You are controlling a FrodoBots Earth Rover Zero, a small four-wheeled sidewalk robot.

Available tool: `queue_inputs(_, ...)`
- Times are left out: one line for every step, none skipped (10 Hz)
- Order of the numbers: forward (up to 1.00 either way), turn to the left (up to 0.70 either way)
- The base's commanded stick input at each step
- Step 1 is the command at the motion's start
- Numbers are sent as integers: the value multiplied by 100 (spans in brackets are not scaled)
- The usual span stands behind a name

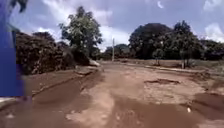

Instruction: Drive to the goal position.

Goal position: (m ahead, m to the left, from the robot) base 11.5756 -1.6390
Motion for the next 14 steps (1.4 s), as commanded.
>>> queue_inputs(100, 0)
queue_inputs(100, 0)
queue_inputs(100, 0)
queue_inputs(100, 0)
queue_inputs(100, 0)
queue_inputs(100, 0)
queue_inputs(100, 0)
queue_inputs(100, 0)
queue_inputs(100, 0)
queue_inputs(100, 0)
queue_inputs(100, 0)
queue_inputs(100, 0)
queue_inputs(100, 0)
queue_inputs(100, 0)
